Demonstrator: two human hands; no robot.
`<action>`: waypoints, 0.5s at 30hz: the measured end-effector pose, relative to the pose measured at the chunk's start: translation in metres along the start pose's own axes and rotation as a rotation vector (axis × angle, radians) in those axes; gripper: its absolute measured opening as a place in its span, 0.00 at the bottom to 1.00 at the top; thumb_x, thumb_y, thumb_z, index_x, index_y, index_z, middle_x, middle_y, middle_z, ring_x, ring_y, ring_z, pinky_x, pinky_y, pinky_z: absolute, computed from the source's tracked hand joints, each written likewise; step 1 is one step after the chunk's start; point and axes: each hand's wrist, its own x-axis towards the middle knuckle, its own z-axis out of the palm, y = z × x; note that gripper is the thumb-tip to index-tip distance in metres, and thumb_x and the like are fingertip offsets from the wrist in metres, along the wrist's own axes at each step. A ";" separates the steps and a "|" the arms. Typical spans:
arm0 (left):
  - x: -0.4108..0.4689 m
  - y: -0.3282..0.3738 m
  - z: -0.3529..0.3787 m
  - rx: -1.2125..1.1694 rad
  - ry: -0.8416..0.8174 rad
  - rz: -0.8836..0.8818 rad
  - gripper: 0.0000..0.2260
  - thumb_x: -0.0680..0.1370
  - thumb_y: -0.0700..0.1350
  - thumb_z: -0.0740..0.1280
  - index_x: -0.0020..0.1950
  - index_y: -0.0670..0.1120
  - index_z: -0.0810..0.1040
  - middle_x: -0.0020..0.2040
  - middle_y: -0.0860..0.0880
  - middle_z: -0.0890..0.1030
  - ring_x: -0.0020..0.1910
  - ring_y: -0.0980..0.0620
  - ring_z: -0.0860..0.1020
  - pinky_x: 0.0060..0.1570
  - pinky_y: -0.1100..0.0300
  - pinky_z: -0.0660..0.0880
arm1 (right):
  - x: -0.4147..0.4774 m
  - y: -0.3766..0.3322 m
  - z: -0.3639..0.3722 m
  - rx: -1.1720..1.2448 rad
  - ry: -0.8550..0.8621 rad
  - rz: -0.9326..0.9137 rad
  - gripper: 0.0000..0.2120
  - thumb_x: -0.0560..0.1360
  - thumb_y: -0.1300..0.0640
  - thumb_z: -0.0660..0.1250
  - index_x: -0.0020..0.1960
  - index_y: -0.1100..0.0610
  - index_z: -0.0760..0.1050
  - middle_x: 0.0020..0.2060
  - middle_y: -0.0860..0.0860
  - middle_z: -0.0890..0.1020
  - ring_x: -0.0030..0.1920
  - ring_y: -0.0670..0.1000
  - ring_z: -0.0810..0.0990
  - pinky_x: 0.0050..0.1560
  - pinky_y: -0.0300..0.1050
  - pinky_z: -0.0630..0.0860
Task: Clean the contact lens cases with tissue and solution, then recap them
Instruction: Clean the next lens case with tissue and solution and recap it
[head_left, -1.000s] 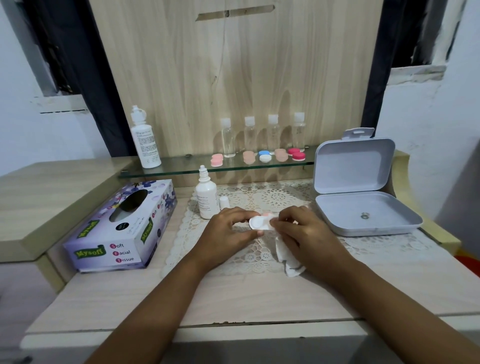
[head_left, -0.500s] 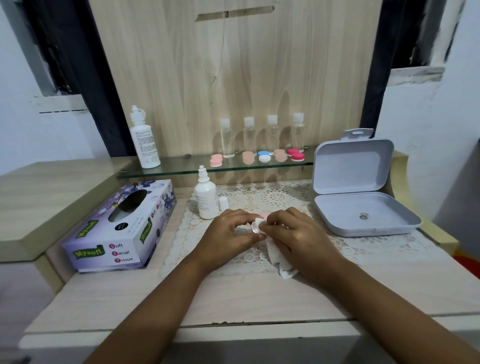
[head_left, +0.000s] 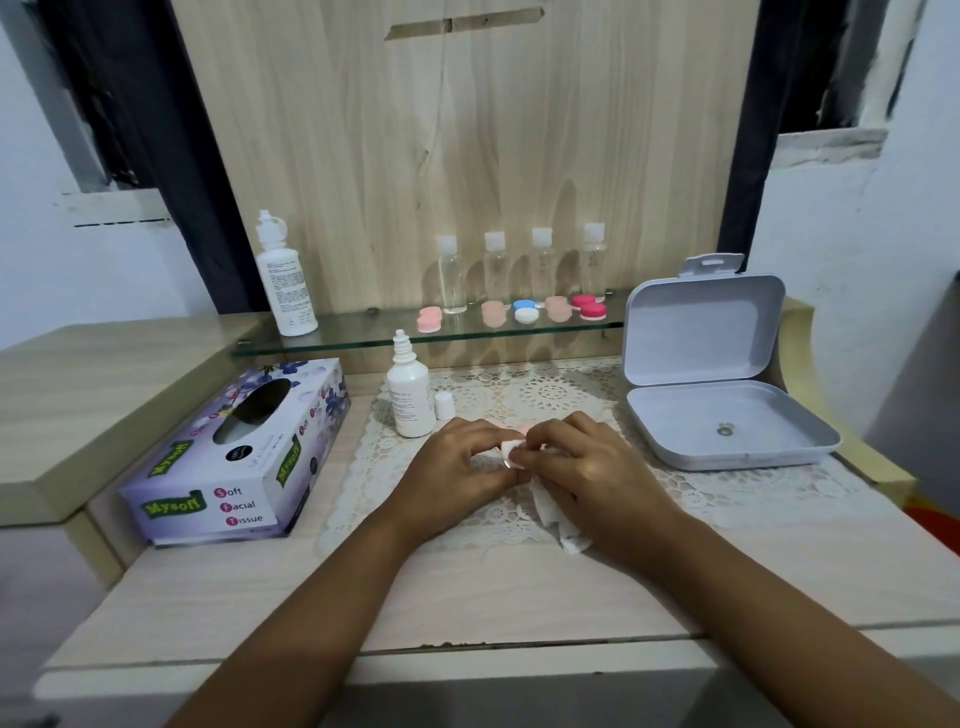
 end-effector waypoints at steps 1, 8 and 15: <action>0.000 -0.001 0.000 0.015 -0.005 -0.005 0.15 0.69 0.46 0.75 0.53 0.57 0.81 0.46 0.67 0.78 0.52 0.58 0.75 0.55 0.63 0.70 | -0.001 -0.001 0.000 0.017 -0.013 -0.009 0.16 0.67 0.57 0.70 0.55 0.54 0.79 0.49 0.51 0.79 0.43 0.54 0.76 0.38 0.47 0.73; 0.000 -0.003 -0.003 0.018 0.023 0.015 0.13 0.69 0.50 0.75 0.52 0.58 0.81 0.50 0.65 0.79 0.51 0.60 0.75 0.53 0.66 0.69 | -0.001 0.005 -0.006 0.042 0.058 0.070 0.18 0.72 0.51 0.56 0.50 0.56 0.81 0.45 0.53 0.80 0.40 0.55 0.76 0.36 0.50 0.75; 0.000 -0.004 -0.005 0.006 0.052 0.024 0.12 0.69 0.50 0.75 0.52 0.56 0.82 0.49 0.62 0.81 0.52 0.58 0.76 0.53 0.64 0.70 | -0.004 0.009 -0.002 0.066 0.062 0.029 0.15 0.71 0.52 0.59 0.51 0.54 0.80 0.46 0.52 0.79 0.40 0.53 0.75 0.37 0.45 0.73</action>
